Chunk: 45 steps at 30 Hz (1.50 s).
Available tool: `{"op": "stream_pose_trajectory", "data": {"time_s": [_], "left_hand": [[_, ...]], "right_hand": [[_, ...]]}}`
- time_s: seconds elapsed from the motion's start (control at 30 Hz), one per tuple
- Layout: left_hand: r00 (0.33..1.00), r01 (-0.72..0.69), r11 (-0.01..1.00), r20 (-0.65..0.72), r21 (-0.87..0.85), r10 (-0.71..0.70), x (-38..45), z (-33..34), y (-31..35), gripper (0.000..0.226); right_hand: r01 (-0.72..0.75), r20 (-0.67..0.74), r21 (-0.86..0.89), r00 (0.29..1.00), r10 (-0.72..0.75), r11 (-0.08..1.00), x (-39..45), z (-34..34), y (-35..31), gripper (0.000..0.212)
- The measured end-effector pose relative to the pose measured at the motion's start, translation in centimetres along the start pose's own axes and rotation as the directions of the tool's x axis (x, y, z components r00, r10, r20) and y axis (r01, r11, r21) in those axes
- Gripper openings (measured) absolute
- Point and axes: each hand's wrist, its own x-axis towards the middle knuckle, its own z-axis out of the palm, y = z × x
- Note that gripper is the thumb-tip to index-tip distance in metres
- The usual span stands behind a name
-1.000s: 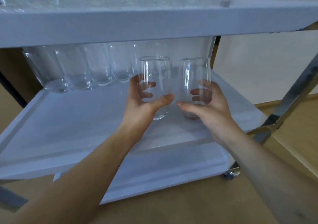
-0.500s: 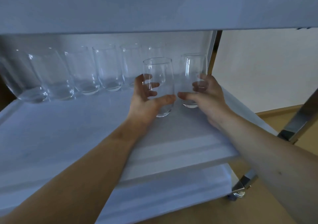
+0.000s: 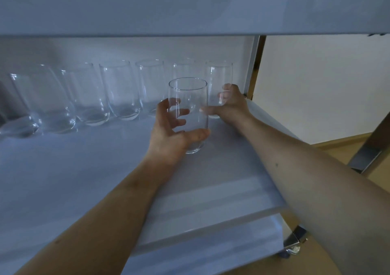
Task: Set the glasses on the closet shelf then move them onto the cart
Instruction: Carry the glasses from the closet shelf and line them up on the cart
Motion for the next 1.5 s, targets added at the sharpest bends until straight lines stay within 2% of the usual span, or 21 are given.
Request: {"op": "stream_pose_trajectory", "data": {"time_s": [0.27, 0.4, 0.5, 0.57, 0.63, 0.7, 0.77, 0.87, 0.93, 1.03, 1.13, 1.27, 1.37, 1.43, 1.5], "left_hand": [[1.000, 0.004, 1.000, 0.006, -0.005, -0.004, 0.1, 0.2, -0.1, 0.090], [1.000, 0.003, 0.999, 0.021, -0.034, -0.002, -0.2, 0.0, -0.1, 0.091], [1.000, 0.003, 1.000, 0.025, -0.022, -0.003, -0.4, 0.0, 0.0, 0.091], [1.000, -0.001, 1.000, 0.016, 0.001, 0.001, -0.3, -0.1, 0.0, 0.091], [1.000, -0.003, 1.000, 0.009, 0.015, 0.003, -0.3, 0.0, 0.0, 0.091], [1.000, -0.001, 0.999, 0.006, 0.032, 0.000, -0.4, 0.2, 0.1, 0.091], [1.000, 0.002, 0.999, 0.013, 0.050, -0.003, -0.5, 0.2, 0.1, 0.093], [0.999, 0.015, 0.998, 0.034, 0.058, -0.017, -0.8, 0.2, 0.4, 0.096], [0.999, 0.015, 0.997, 0.043, 0.079, -0.019, -1.1, 0.2, 0.5, 0.096], [0.997, 0.025, 0.999, 0.077, 0.024, -0.027, -1.2, -0.1, 0.4, 0.098], [0.992, 0.039, 0.998, 0.116, 0.040, -0.043, -1.2, -0.4, 0.4, 0.105], [0.991, 0.008, 0.984, 0.133, 0.179, -0.032, -1.3, -0.5, -0.3, 0.106], [0.981, -0.046, 0.927, 0.190, 0.371, -0.027, -1.3, -0.2, -0.1, 0.090], [0.967, -0.087, 0.883, 0.251, 0.460, -0.035, -1.4, -0.1, 0.2, 0.073], [0.953, -0.116, 0.844, 0.298, 0.523, -0.054, -1.3, -0.2, 0.4, 0.057]], "right_hand": [[-0.014, 0.096, -0.018, 0.995, 0.016, 1.000, 1.3, 1.1, -0.8, 0.110], [-0.062, 0.115, -0.019, 0.991, 0.063, 0.998, 1.0, 0.8, -1.2, 0.123], [-0.131, 0.048, -0.029, 0.990, 0.132, 0.991, 0.0, 0.0, -2.0, 0.126], [-0.129, -0.047, 0.019, 0.990, 0.130, 0.991, -1.3, -0.5, -2.8, 0.113], [-0.061, -0.183, 0.117, 0.980, 0.082, 0.991, -3.2, -0.9, -3.5, 0.081], [0.039, -0.243, 0.226, 0.970, 0.018, 0.973, -5.4, -1.0, -4.1, 0.056], [0.082, -0.169, 0.322, 0.985, -0.028, 0.943, -7.4, -0.7, -4.7, 0.053], [0.025, 0.033, 0.437, 0.998, -0.044, 0.899, -9.8, -0.6, -5.8, 0.076], [0.008, 0.121, 0.408, 0.991, -0.062, 0.913, -11.0, -0.5, -6.1, 0.086], [-0.011, 0.196, 0.260, 0.980, -0.041, 0.965, -12.1, -0.1, -6.2, 0.081], [-0.021, 0.113, 0.259, 0.994, -0.009, 0.966, -12.4, -0.2, -6.5, 0.075], [-0.005, -0.062, 0.200, 0.998, 0.018, 0.980, -11.6, -2.2, -5.5, 0.076], [-0.022, -0.215, 0.154, 0.975, 0.056, 0.988, -10.0, -4.5, -4.0, 0.076], [-0.040, -0.254, 0.132, 0.965, 0.073, 0.990, -8.7, -6.0, -3.2, 0.066], [-0.062, -0.261, 0.125, 0.961, 0.093, 0.990, -7.3, -7.0, -2.3, 0.067]]}}
